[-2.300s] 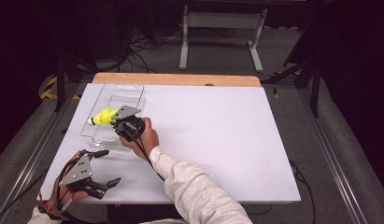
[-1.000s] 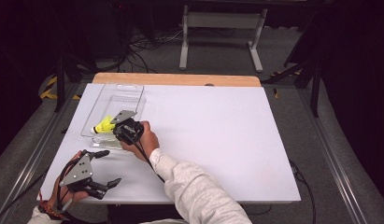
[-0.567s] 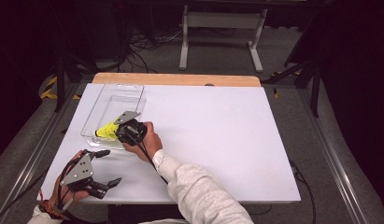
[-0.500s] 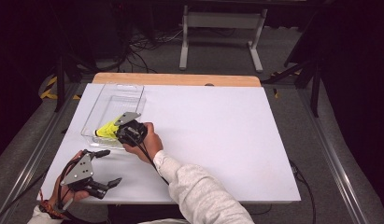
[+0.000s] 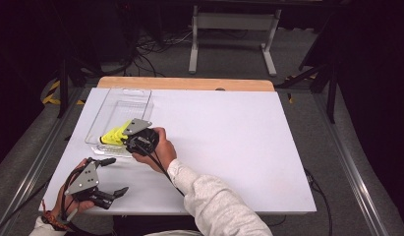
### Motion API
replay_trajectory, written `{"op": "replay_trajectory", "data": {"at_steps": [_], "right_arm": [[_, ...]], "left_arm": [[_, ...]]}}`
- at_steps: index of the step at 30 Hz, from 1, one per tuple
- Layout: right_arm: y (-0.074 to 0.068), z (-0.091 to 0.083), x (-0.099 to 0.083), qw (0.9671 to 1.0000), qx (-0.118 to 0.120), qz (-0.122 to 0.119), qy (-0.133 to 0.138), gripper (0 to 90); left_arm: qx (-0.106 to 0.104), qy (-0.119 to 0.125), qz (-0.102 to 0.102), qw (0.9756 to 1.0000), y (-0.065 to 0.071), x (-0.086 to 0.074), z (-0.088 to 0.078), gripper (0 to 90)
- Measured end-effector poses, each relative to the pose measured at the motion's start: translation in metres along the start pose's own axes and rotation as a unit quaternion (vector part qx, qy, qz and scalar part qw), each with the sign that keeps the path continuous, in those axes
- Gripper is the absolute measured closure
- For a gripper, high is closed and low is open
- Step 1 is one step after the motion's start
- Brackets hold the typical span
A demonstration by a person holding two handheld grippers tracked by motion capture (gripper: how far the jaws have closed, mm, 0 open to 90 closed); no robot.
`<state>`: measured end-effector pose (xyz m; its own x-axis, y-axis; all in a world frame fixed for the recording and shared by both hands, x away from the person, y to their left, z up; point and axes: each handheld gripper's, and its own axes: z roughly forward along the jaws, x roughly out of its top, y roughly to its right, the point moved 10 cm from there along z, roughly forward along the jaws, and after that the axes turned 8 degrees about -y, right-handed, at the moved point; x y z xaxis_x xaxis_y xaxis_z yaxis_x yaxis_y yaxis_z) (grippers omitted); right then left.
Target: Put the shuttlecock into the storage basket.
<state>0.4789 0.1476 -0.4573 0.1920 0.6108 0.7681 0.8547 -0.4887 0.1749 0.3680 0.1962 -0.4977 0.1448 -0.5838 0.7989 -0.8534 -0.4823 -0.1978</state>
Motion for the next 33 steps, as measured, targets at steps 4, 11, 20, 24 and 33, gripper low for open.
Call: {"op": "replay_trajectory", "data": {"at_steps": [4,11,20,24,33], "right_arm": [[0.002,-0.003,0.000,1.0000,-0.004,-0.004,0.003,64.1],[0.005,-0.009,0.000,0.9999,-0.008,-0.010,0.007,62.7],[0.012,-0.018,-0.004,0.9997,-0.017,-0.010,0.012,60.2],[0.014,-0.021,-0.007,0.9997,-0.019,-0.012,0.012,58.9],[0.021,-0.028,-0.013,0.9996,-0.021,-0.007,0.018,55.0]], "left_arm": [[0.000,0.000,0.001,1.0000,0.000,0.000,0.000,3.2],[0.000,-0.001,0.001,1.0000,0.000,0.000,0.001,3.1],[0.001,-0.002,0.001,1.0000,0.000,0.000,0.002,3.1],[0.002,-0.003,0.001,1.0000,0.000,0.000,0.002,3.1],[0.000,-0.005,0.000,1.0000,0.000,-0.001,0.003,3.1]]}}
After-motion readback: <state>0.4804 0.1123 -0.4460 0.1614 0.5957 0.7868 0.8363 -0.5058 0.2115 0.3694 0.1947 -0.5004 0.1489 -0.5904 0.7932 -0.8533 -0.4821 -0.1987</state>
